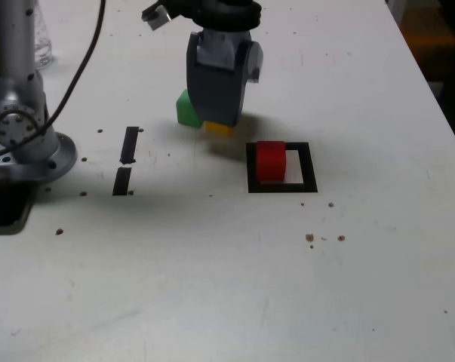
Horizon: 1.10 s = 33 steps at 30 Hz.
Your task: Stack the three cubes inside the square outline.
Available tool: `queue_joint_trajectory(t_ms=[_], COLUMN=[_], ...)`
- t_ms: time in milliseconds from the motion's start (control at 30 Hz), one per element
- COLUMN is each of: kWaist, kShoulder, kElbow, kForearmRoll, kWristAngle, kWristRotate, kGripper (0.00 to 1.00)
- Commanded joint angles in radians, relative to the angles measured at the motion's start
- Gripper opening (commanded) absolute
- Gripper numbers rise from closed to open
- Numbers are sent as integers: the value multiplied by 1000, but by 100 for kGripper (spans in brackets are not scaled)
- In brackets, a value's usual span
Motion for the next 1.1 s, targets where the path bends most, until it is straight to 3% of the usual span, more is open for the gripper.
queue_joint_trajectory(t_ms=[0,833,900,967,1067], kWaist=[7,50,51,52,52], kShoulder=[10,114,118,119,120], kElbow=[-2,-12,-13,-14,-15], kForearmRoll=[-5,-37,-43,-52,-67], kWristAngle=[0,-7,-5,11,74], kWristRotate=[2,42,44,42,19], kGripper=[84,81,74,62,39])
